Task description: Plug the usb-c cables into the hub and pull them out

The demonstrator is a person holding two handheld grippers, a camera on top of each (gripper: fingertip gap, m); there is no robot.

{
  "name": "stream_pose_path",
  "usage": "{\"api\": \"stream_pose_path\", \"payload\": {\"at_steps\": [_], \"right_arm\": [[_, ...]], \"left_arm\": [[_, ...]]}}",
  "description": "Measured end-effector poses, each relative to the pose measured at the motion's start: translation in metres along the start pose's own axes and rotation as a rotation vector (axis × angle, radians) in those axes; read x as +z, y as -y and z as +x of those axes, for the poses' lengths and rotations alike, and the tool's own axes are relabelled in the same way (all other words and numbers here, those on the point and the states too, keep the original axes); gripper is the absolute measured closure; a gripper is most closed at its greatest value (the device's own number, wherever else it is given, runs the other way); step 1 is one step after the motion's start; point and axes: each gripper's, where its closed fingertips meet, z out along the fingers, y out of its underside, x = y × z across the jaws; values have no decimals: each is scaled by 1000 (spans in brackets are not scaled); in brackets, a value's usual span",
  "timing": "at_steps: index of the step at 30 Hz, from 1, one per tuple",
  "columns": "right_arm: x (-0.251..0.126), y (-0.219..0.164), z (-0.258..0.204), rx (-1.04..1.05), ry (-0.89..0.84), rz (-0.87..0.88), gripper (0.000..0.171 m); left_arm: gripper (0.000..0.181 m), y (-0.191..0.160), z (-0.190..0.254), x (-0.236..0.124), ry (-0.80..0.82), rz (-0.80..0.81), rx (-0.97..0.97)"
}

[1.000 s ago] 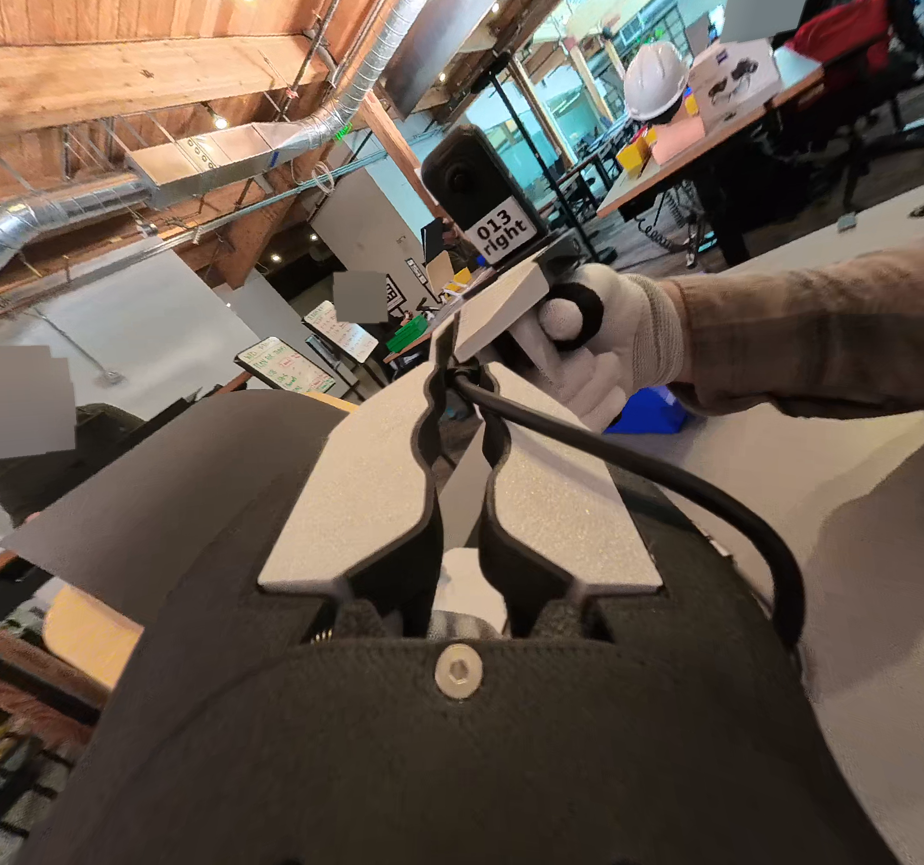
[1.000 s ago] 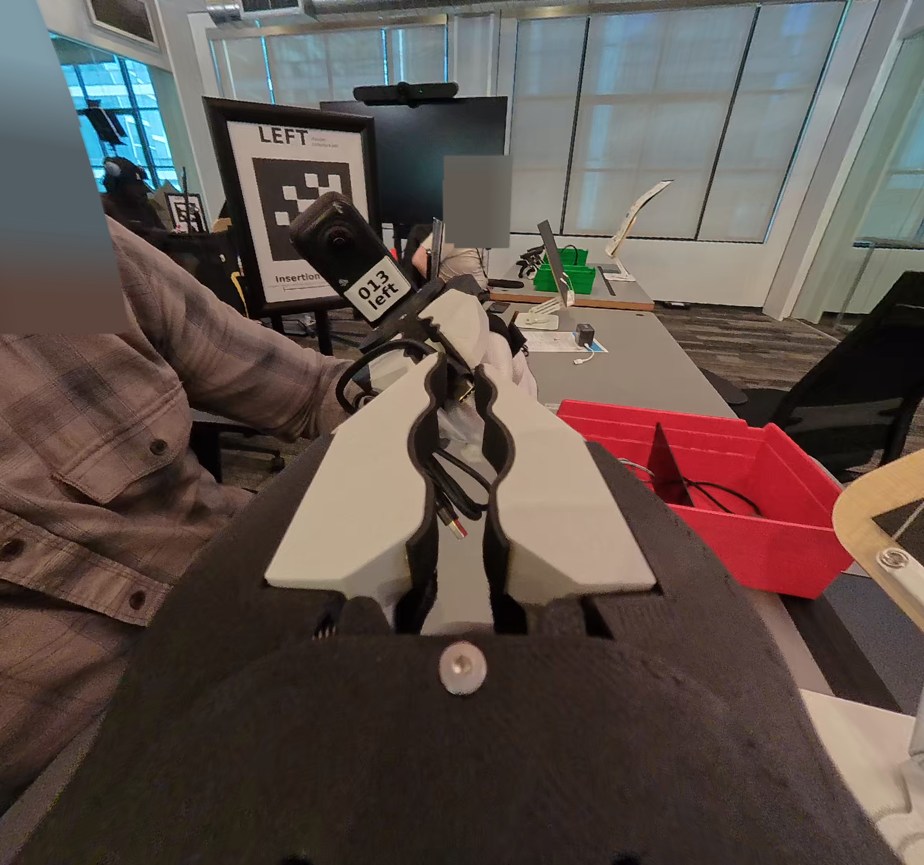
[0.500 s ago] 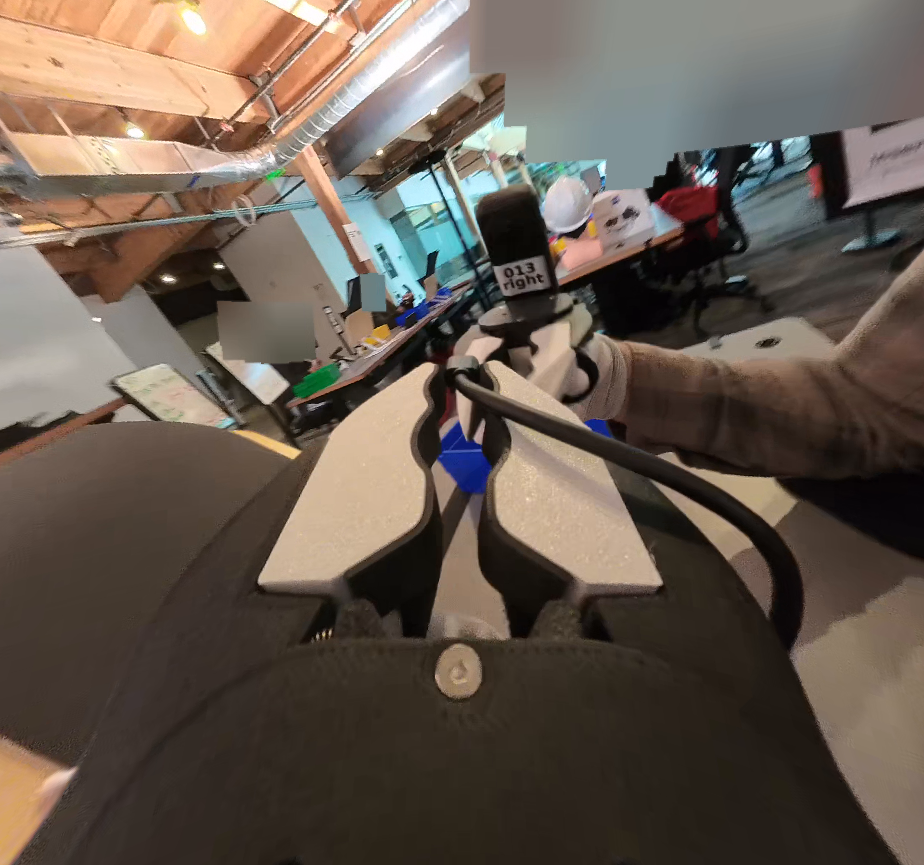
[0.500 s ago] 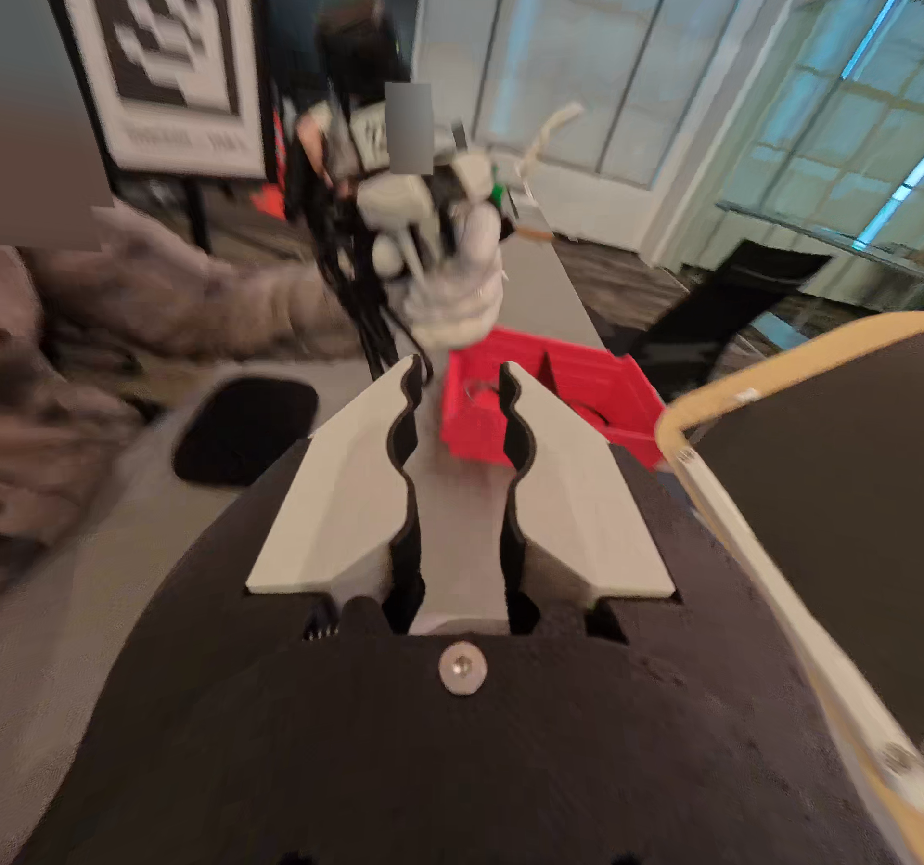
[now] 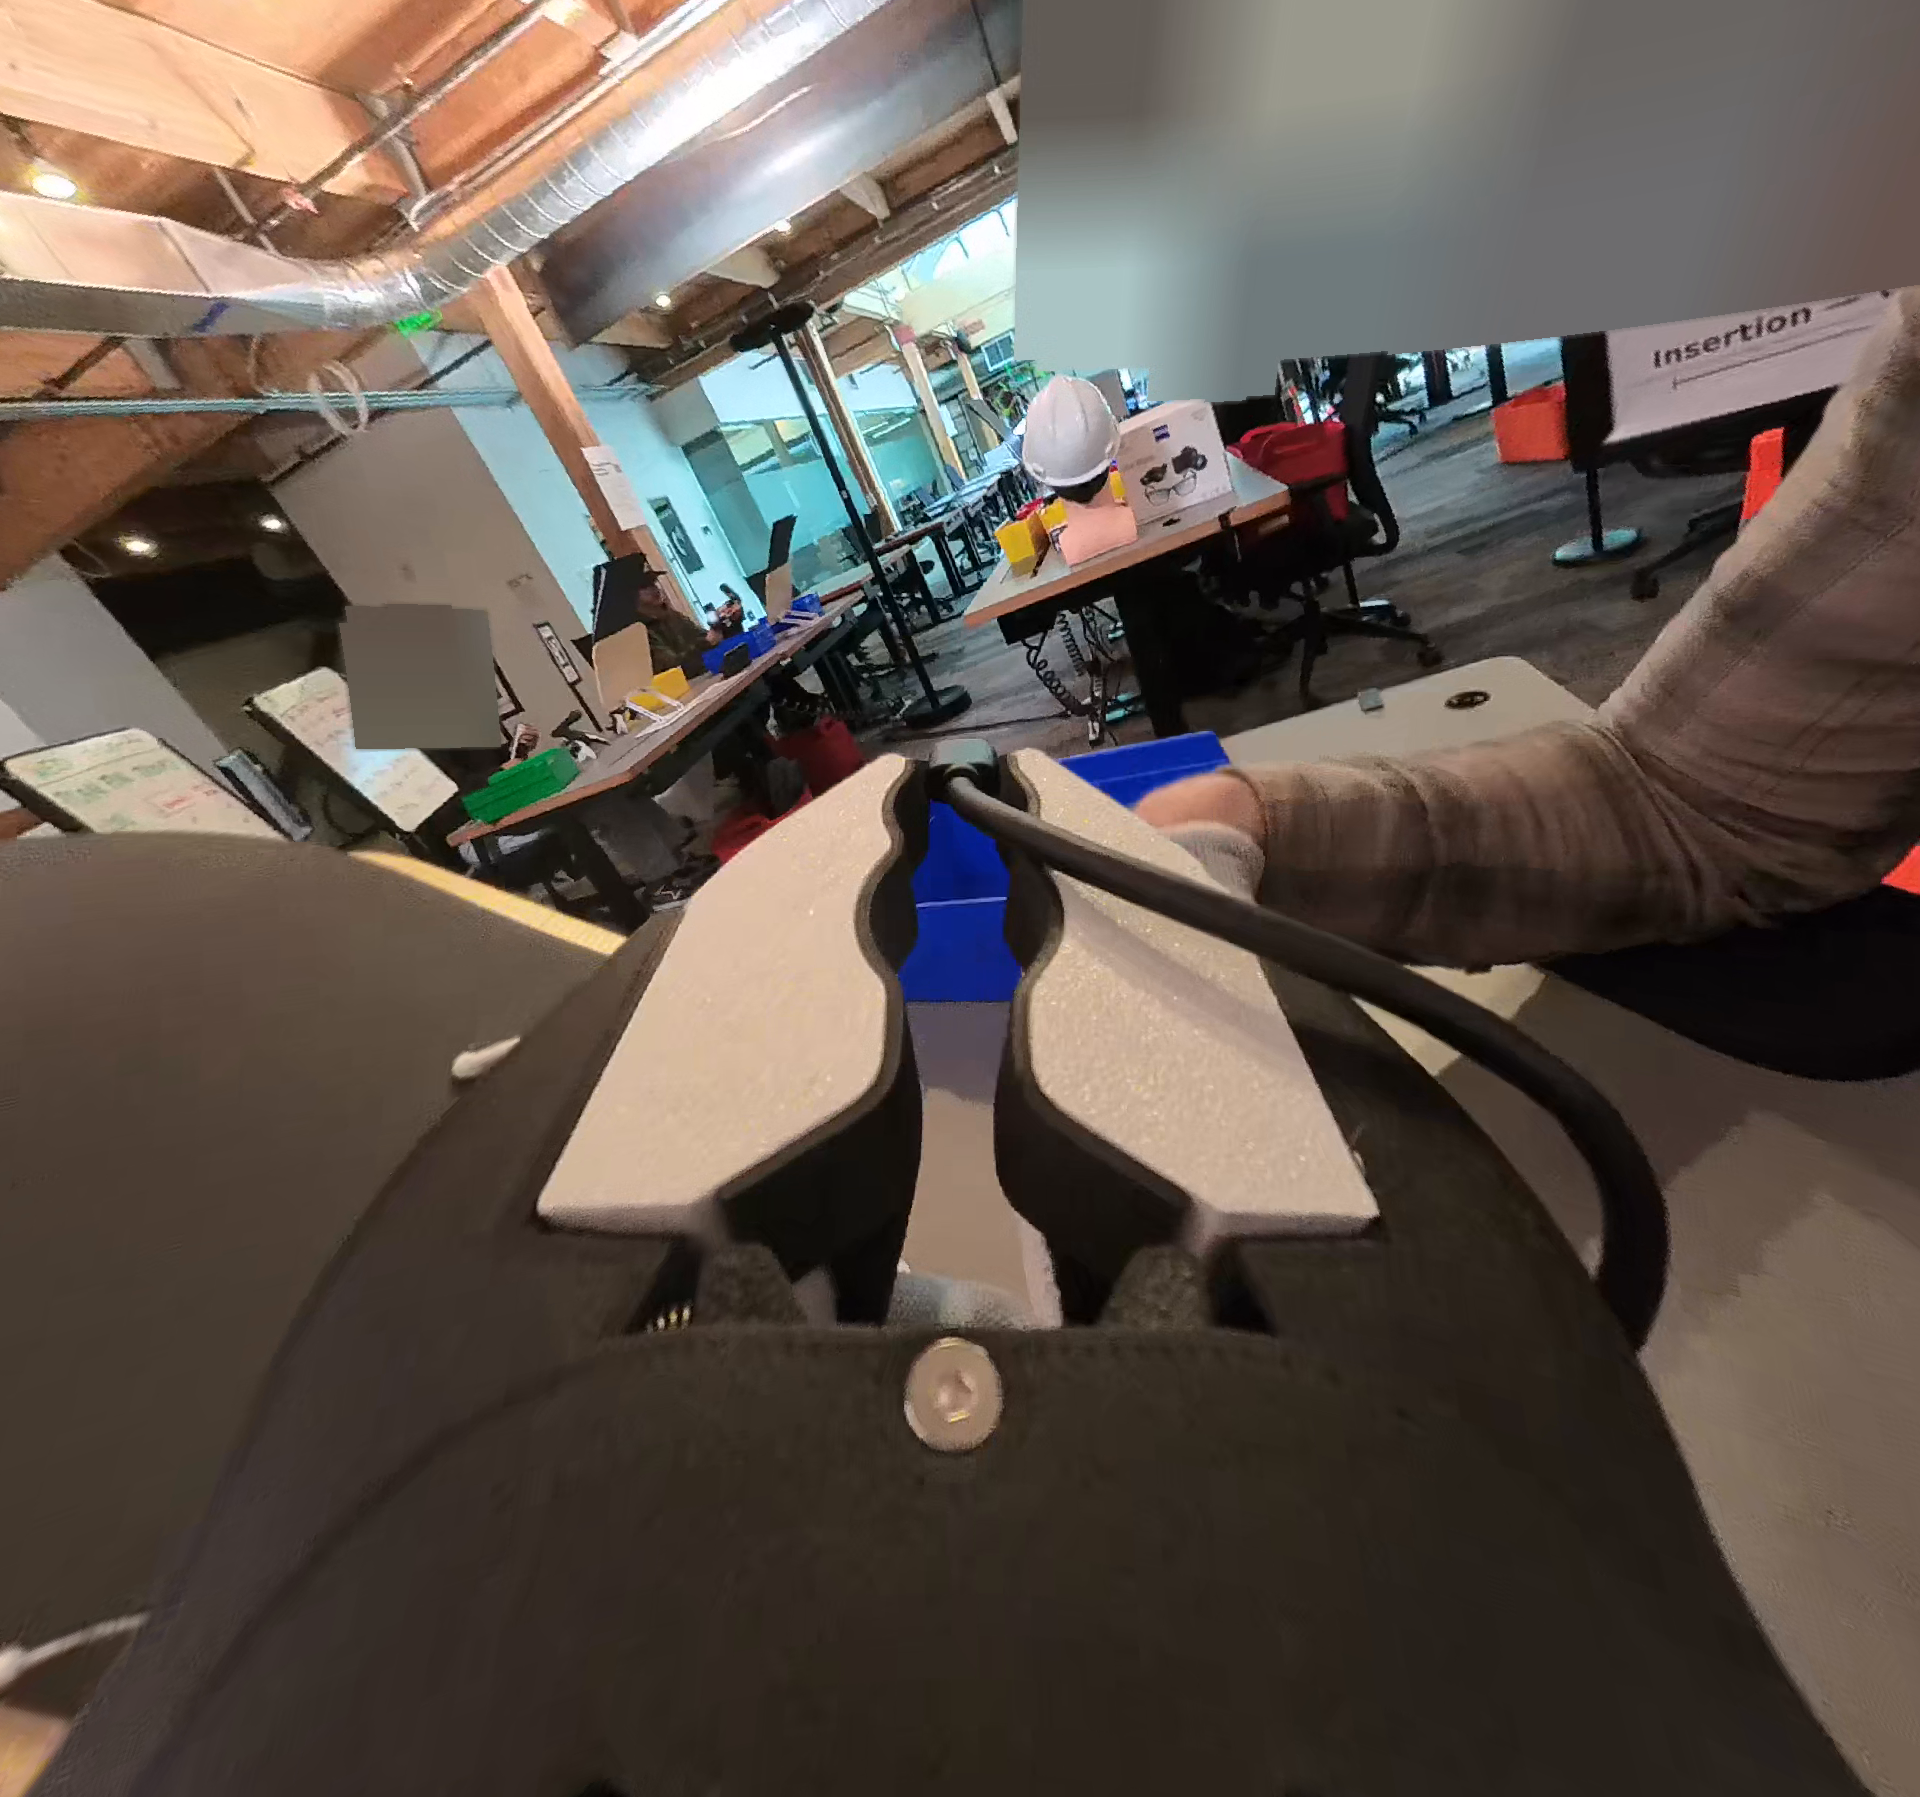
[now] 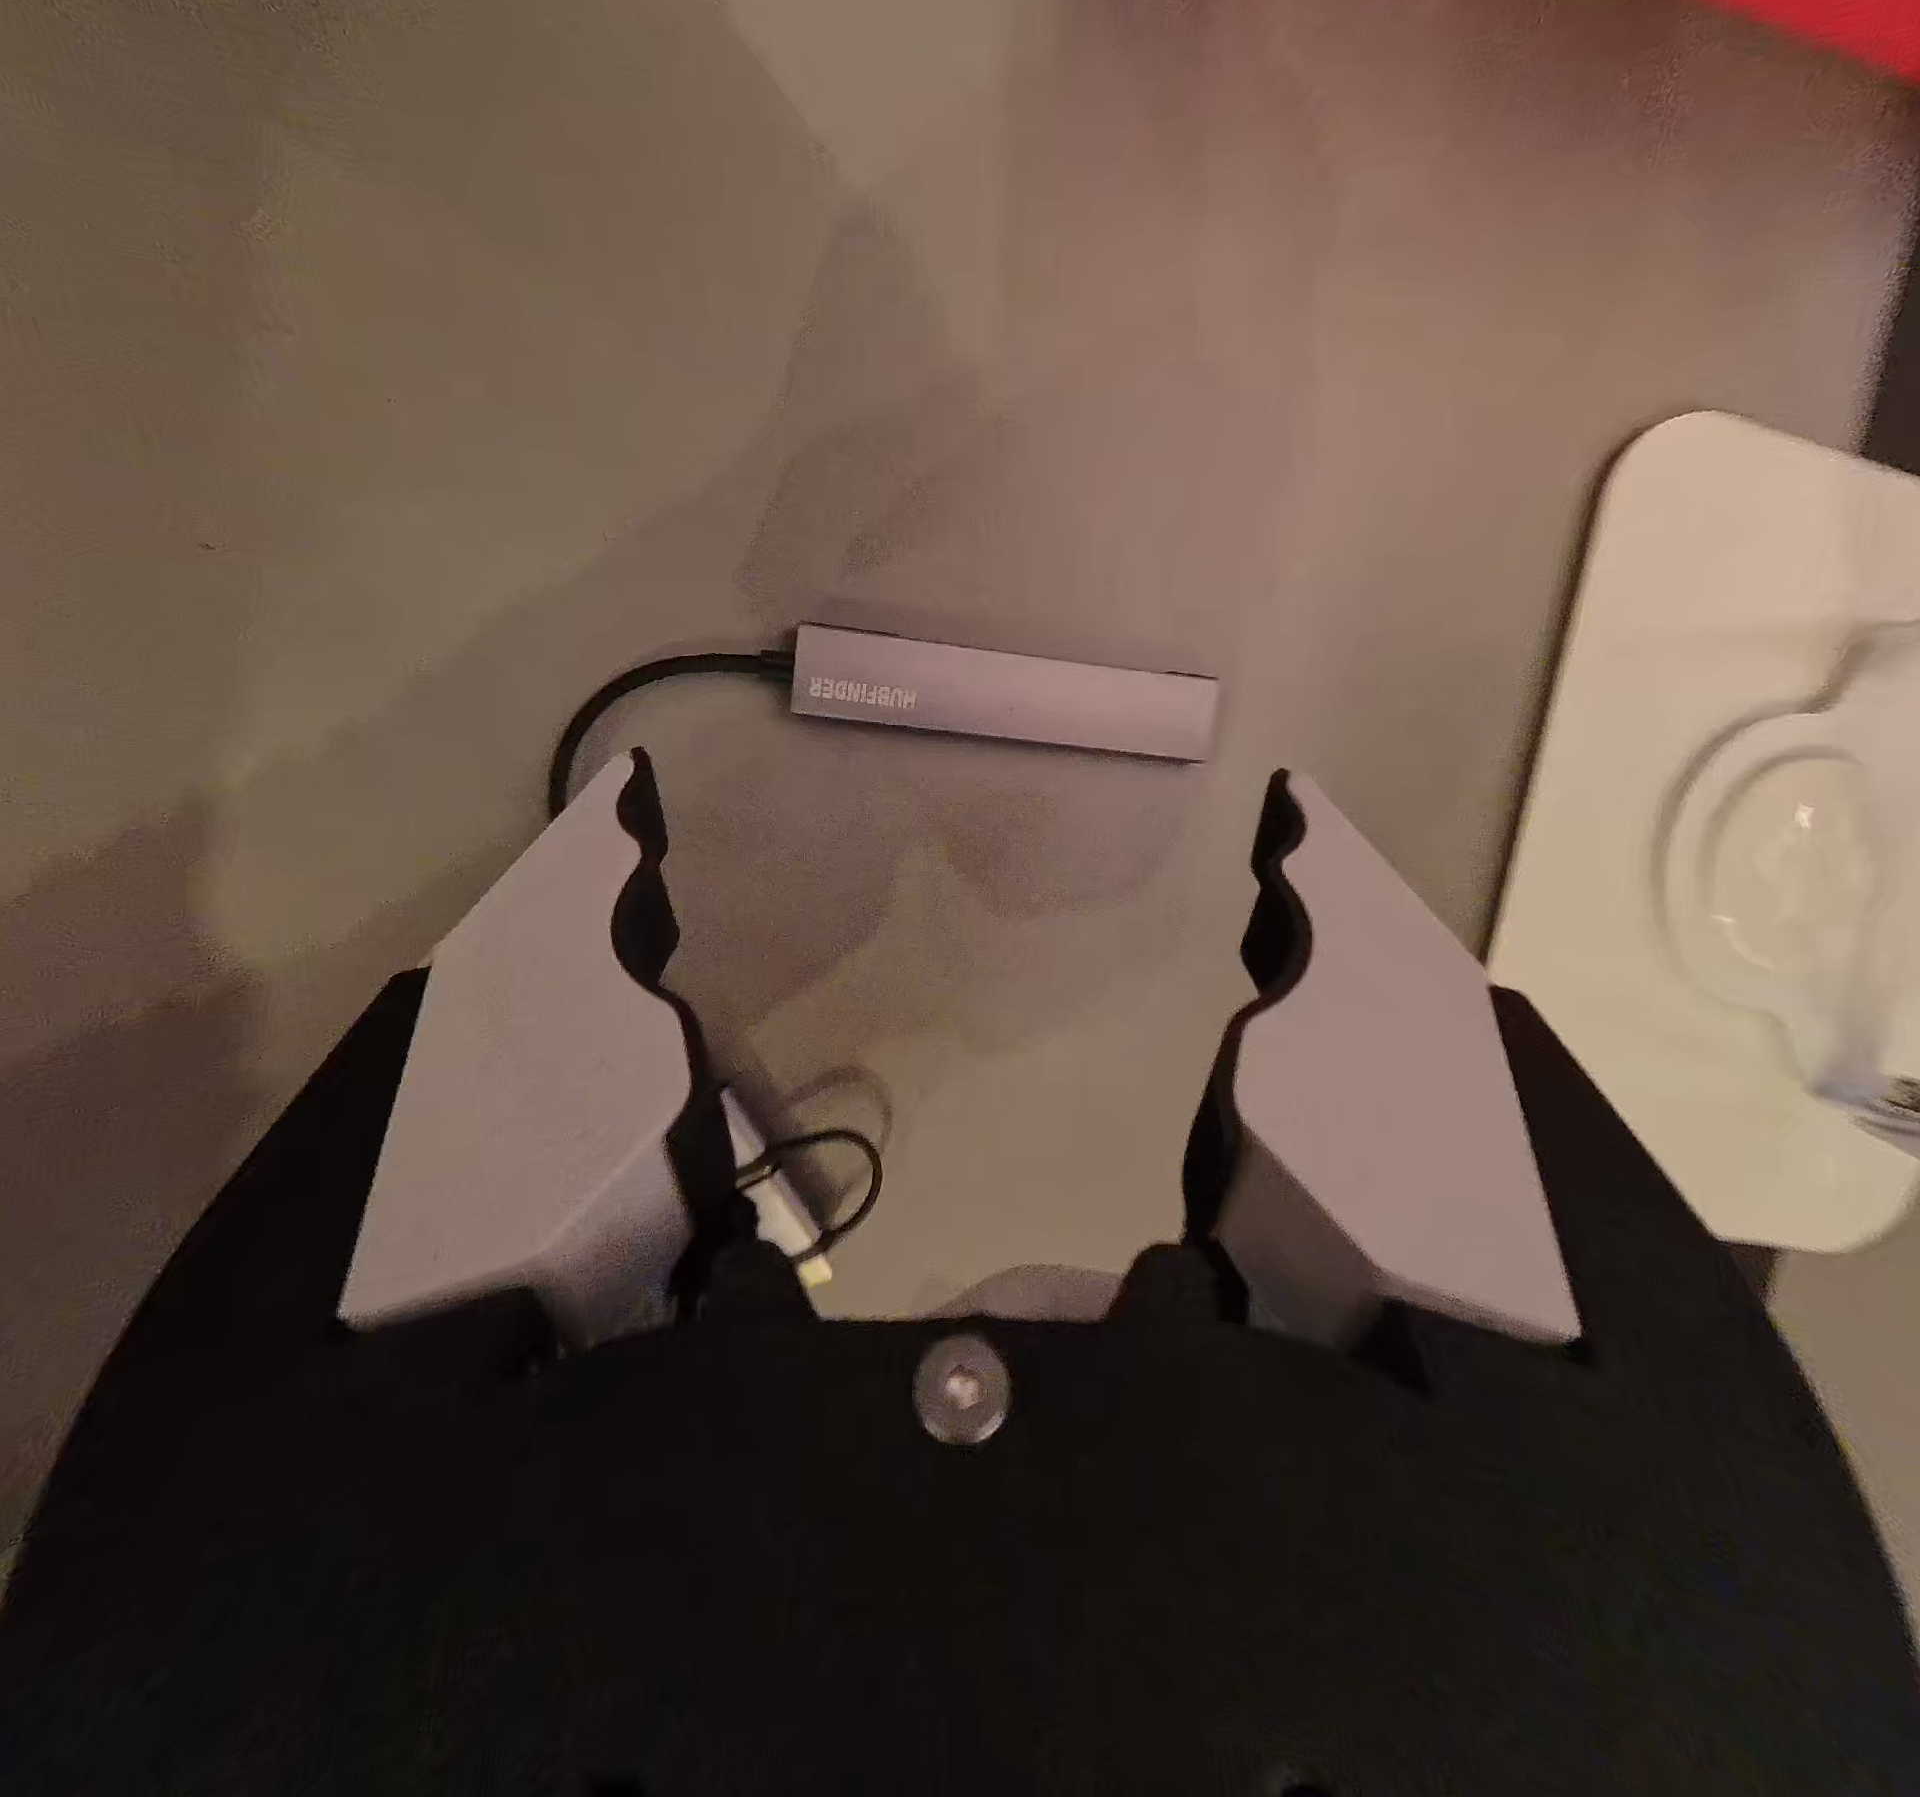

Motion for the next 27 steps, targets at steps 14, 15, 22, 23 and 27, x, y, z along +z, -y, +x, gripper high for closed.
{"api": "stream_pose_path", "payload": {"at_steps": [14,15,22,23,27], "right_arm": [[56,-8,8,87,62,39,61],[55,-8,10,97,60,46,65],[55,-10,14,125,41,35,64],[56,-10,15,132,32,25,61],[58,-11,15,178,34,-2,51]], "left_arm": [[168,-11,-23,-23,80,4,-28],[168,-11,-23,-22,81,3,-28],[168,-13,-23,-21,83,-6,-30],[168,-13,-23,-21,81,-6,-31],[168,-14,-23,-21,81,-12,-31]]}}
